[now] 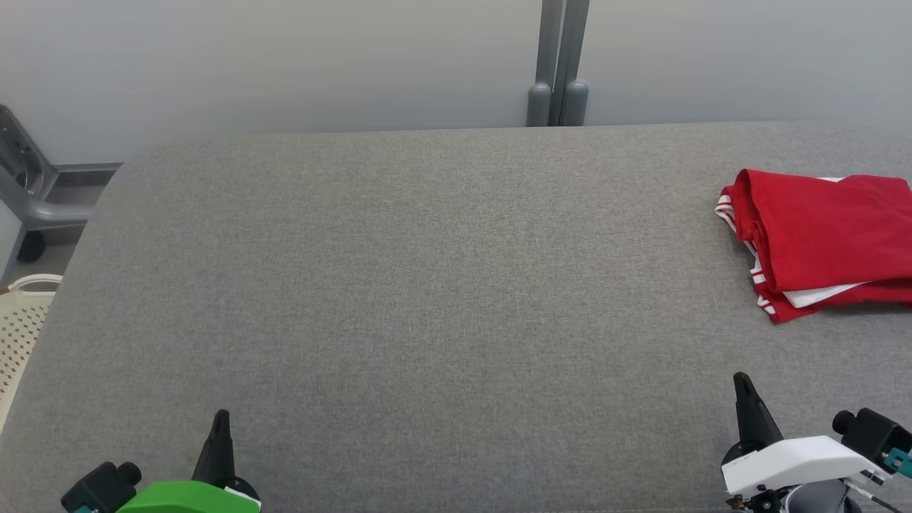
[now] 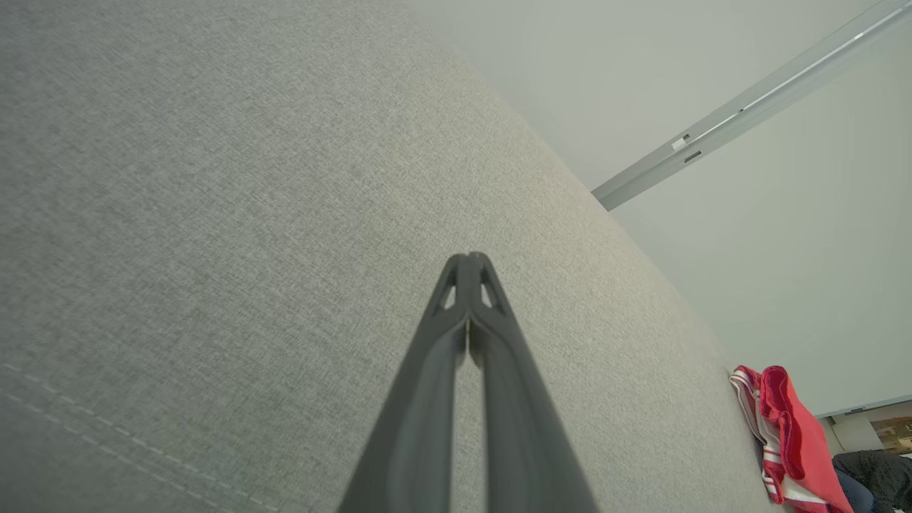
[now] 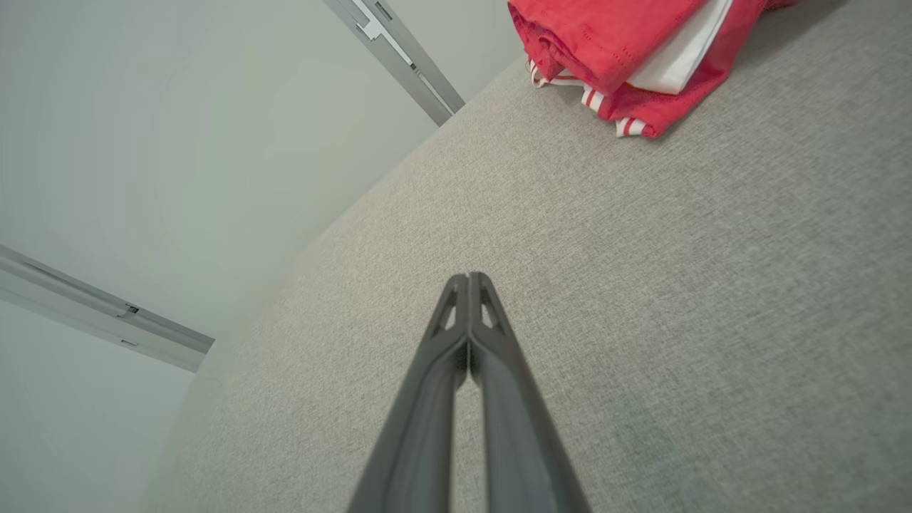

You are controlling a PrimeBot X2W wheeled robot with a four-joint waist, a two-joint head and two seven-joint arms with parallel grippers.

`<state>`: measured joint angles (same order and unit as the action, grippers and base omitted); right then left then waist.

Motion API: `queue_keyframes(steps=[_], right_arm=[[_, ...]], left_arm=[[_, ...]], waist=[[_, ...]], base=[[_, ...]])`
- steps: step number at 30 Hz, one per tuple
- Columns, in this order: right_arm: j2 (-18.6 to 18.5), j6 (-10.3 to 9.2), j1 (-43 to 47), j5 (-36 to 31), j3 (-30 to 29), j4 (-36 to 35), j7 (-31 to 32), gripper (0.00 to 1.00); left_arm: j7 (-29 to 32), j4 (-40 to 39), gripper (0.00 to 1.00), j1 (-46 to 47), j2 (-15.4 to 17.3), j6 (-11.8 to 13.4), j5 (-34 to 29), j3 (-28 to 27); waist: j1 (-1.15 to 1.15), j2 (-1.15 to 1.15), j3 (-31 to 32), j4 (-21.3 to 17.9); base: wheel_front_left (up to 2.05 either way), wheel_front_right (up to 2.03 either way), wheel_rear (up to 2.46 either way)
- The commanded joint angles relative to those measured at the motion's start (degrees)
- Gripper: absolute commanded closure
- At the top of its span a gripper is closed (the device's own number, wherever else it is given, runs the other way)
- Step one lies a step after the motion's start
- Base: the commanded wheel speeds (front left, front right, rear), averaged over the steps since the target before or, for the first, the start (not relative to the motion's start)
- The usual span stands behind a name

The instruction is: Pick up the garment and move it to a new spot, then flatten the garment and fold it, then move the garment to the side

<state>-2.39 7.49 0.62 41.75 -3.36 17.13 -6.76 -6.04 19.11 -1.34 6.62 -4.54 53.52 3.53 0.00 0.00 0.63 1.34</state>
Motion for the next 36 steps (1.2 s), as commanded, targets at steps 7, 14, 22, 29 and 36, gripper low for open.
queue_keyframes(steps=[7,14,22,29,36], right_arm=[[-0.34,0.0,-0.76,7.36,-0.95,-2.15,1.75,1.0],[-0.36,0.0,-0.78,11.75,-1.43,-2.89,2.85,1.0],[-0.4,0.0,-0.8,17.28,-2.02,-3.83,4.16,1.0],[-0.43,0.0,-0.82,21.69,-2.5,-4.57,5.26,1.0],[-0.46,0.01,-0.84,25.9,-2.94,-5.28,6.31,1.0]], left_arm=[[1.83,-1.35,1.0,2.59,-0.28,-0.67,5.58,-1.32],[2.99,-1.72,1.0,3.26,-0.64,-0.93,8.95,-1.9],[4.4,-2.15,1.0,3.99,-1.07,-1.24,13.17,-2.64],[5.58,-2.5,1.0,4.52,-1.41,-1.49,16.57,-3.21],[6.66,-2.88,1.0,5.17,-1.74,-1.67,19.78,-3.78]], waist=[[0.0,0.0,-0.07,-0.12],[0.0,0.0,-0.11,-0.21],[0.0,0.0,-0.18,-0.33],[0.0,0.0,-0.24,-0.43],[0.0,0.0,-0.29,-0.53]], base=[[0.0,0.0,0.0],[0.0,0.0,0.0],[0.0,0.0,0.0],[0.0,0.0,0.0],[0.0,0.0,0.0]])
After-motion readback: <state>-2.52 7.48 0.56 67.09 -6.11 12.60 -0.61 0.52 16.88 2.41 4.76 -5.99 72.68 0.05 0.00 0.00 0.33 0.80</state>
